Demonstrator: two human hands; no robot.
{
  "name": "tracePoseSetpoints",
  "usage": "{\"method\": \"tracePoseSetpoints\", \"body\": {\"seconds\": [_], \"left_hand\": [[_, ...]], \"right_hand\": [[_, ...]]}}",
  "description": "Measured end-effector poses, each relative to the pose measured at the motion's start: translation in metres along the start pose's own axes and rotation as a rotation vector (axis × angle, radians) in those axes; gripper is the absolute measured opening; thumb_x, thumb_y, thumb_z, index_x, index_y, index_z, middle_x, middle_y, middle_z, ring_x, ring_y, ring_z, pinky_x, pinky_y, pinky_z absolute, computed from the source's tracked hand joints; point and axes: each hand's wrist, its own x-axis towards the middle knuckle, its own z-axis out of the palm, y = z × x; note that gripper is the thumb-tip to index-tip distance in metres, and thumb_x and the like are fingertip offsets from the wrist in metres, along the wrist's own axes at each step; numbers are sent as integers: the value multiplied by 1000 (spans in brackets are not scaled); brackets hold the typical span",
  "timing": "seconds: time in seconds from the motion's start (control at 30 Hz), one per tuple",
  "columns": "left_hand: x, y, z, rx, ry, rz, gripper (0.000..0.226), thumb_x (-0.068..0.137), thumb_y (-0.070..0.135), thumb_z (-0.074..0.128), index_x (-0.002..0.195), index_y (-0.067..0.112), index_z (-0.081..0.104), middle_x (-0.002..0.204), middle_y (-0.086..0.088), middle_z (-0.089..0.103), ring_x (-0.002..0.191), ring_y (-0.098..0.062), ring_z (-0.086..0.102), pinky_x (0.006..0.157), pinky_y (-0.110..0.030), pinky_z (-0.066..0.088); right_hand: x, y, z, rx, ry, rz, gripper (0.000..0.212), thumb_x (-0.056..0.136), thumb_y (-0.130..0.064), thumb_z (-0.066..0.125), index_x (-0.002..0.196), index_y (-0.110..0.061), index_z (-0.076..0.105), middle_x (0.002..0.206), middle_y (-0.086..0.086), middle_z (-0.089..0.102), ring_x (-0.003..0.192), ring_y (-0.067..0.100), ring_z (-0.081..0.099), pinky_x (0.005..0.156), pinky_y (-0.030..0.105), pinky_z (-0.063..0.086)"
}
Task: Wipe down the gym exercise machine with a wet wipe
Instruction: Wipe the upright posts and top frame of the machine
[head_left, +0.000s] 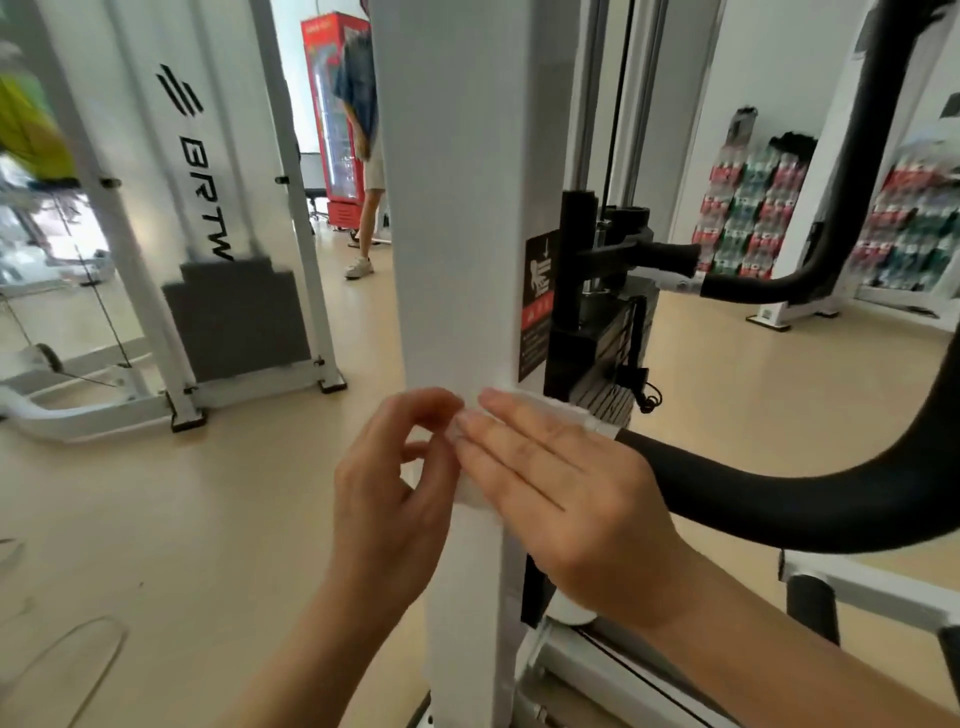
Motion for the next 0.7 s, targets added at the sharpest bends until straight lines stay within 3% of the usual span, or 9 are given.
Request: {"method": "tracePoseSetpoints", "body": {"seconds": [0.07,0.13,0.23,0.3,0.4,0.53,0.63,0.7], "left_hand": [[3,-6,-2,-96,112,-118,30,90,-8,57,103,19,61,94,8,65,89,-11,62,73,-14,49],[0,-17,-7,-57,199,-158,35,87,-9,59,107,20,58,99,8,62,92,-11,61,75,-15,50],[-16,-30,-9,174,218,-8,31,84,-1,61,104,22,60,99,9,58,91,-6,58,77,-13,48],[-31,-35,-2,128,153,14,24,83,0,63,98,18,68,97,7,61,89,-6,61,76,-14,49],[-50,-36,20,-115,170,-130,30,85,1,61,102,24,71,104,13,64,98,-12,65,82,-18,50],[-80,-41,60,-216,270,-228,33,96,18,50,128,21,58,135,5,57,127,-14,52,105,-28,43],[-90,-43,90,-55,194,-271,55,102,42,33,145,8,39,154,-8,35,144,-19,29,116,-38,29],[-78,-44,99,80,149,-283,60,101,51,26,139,6,37,149,-24,35,140,-37,30,113,-52,30]], "right_hand": [[13,-2,13,-98,-112,-8,36,106,-11,33,129,-1,59,136,18,56,134,31,47,111,45,39],[12,-8,31,-239,-335,-40,53,103,-12,9,142,3,42,149,23,38,144,35,29,121,48,18],[-21,-25,55,-323,-555,-101,59,97,-17,8,148,6,27,156,26,19,147,38,12,120,48,0],[-34,-30,59,-232,-560,-128,54,96,-18,25,144,4,39,153,23,31,147,35,18,120,45,8],[-38,-21,53,7,-403,-114,34,97,-15,48,124,-2,64,133,16,60,137,28,43,117,40,28],[-66,-19,44,169,-251,29,32,92,-10,63,123,-1,65,136,16,57,136,27,46,113,43,37],[-98,-28,37,264,-173,241,36,94,-8,56,129,-1,58,142,12,51,140,24,40,109,44,42],[-117,-37,31,323,-90,471,38,93,-7,47,130,-5,56,140,10,53,137,23,45,104,44,46]]}}
